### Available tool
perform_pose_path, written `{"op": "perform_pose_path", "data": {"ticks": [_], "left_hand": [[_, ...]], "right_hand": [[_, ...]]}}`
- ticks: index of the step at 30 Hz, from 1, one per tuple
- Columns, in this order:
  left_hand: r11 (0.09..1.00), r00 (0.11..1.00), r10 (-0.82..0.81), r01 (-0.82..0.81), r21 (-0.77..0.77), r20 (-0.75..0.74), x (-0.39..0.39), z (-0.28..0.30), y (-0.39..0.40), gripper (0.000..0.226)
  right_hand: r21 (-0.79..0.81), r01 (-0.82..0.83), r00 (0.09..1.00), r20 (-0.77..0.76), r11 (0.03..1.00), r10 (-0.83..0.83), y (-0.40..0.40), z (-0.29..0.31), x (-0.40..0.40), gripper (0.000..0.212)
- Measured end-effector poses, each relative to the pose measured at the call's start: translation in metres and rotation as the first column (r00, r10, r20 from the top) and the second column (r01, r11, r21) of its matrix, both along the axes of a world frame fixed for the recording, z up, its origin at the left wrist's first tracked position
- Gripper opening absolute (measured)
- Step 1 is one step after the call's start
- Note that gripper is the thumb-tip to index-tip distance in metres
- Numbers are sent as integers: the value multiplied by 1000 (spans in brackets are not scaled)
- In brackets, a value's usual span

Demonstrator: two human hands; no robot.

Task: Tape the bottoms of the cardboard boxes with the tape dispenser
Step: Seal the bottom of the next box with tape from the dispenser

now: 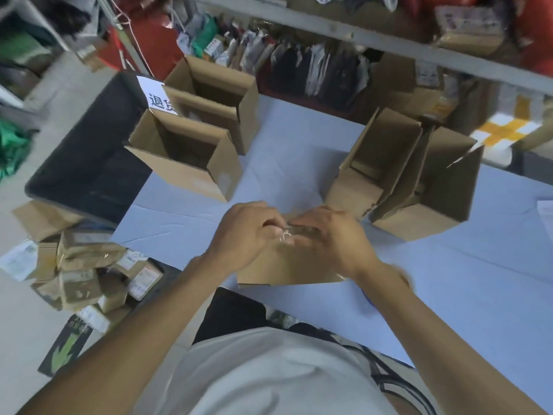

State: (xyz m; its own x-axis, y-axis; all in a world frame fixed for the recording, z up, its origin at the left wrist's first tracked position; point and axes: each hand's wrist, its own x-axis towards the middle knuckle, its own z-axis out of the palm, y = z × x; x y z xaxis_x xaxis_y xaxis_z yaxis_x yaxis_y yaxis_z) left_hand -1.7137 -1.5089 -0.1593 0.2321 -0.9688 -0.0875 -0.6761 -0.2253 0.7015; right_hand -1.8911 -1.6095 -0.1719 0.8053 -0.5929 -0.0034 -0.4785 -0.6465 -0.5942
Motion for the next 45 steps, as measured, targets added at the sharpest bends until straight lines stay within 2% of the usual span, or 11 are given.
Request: {"op": "perform_pose_path", "data": {"ticks": [6, 13, 25, 27, 31, 33, 35, 38, 40, 43, 45], "left_hand": [[996, 997, -55, 59, 69, -56, 15, -11, -18, 3], [964, 972, -152, 186, 190, -180, 31, -30, -19, 8], [984, 948, 0, 56, 169, -319, 37, -54, -14, 19], [986, 942, 54, 1, 165, -331, 37, -56, -19, 23], [975, 864, 149, -49, 215, -480, 39, -56, -36, 16], [977, 841, 138, -27, 213, -523, 36, -52, -46, 16], [972, 788, 194, -74, 223, -585, 34, -45, -56, 27], [949, 673, 315, -196, 249, -669, 41, -41, -58, 41], [923, 683, 380, -232, 308, -624, 43, -49, -43, 55], [906, 620, 387, -118, 406, -683, 33, -65, -12, 52], [932, 600, 297, -12, 362, -743, 25, -71, 2, 30]], "right_hand": [[221, 279, 955, 37, 935, -294, 8, -4, 17, 10], [310, 323, 936, -244, 894, -254, 18, -10, 18, 15], [307, 525, 850, -138, 794, -508, 47, -16, 20, 10], [105, 488, 871, -125, 867, -475, 48, -14, 21, 18], [-185, 143, 916, -347, 972, -201, 60, -12, 14, 93], [-196, 66, 879, -452, 978, -150, 64, -13, 13, 102], [-178, 181, 897, -373, 967, -236, 58, -12, 9, 96], [67, 558, 823, -177, 827, -540, 41, -4, -10, 90], [375, 704, 681, -115, 604, -723, 45, -2, -26, 83], [748, 609, 434, -36, 264, -900, 72, -15, -37, 66], [804, 558, 399, -42, 207, -916, 91, -27, -36, 51]]}}
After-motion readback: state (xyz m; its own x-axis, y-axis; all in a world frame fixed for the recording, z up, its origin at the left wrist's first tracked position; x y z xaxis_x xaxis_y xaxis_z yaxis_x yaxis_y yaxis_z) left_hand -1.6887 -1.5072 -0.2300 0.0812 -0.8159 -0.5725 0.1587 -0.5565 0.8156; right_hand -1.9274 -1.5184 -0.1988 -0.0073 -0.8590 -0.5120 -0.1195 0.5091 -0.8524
